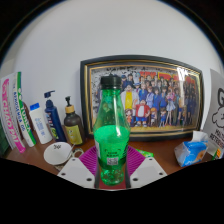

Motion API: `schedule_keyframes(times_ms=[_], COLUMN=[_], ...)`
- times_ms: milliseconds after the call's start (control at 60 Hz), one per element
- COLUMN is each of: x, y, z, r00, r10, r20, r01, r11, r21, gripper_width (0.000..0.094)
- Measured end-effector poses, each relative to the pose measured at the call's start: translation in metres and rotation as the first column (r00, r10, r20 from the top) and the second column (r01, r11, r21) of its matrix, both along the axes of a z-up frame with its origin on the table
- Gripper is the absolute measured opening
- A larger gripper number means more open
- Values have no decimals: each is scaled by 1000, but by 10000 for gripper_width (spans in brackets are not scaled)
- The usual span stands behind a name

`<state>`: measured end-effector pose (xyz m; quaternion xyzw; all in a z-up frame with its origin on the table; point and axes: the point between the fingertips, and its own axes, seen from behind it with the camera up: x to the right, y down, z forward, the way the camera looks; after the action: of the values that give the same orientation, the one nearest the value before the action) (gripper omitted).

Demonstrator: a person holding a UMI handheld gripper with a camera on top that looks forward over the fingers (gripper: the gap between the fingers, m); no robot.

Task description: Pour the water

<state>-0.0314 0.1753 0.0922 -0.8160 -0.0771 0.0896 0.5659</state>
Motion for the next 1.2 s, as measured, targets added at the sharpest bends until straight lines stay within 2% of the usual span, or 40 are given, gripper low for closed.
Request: schedule_keyframes(times_ms=[50,133,217,317,350,367,383,433,500,750,1000,1200], x=[2,0,0,2,5,7,7,10,13,13,-4,-18], y=[-2,-3,-5,-8,-9,-9,-11,-14,-23,-104,-227,-290], z=[-9,-6,-6,-9,-12,-12,-11,-8,2,59,113,131], r00=[1000,1000,999,999,998,998,997,996,995,988,968,955], r10=[0,14,21,16,5,0,-4,-13,-31,-104,-224,-241], r20=[14,20,26,42,61,71,78,93,94,110,113,172], r01=[0,-15,-21,-16,-5,1,5,15,35,116,241,267], r11=[1000,999,999,1000,1000,1000,1000,1000,999,988,957,953], r21=[-7,28,34,9,-6,-10,-13,-24,-36,-100,-164,-144], gripper_width=[351,346,403,572,691,801,871,816,865,853,851,850])
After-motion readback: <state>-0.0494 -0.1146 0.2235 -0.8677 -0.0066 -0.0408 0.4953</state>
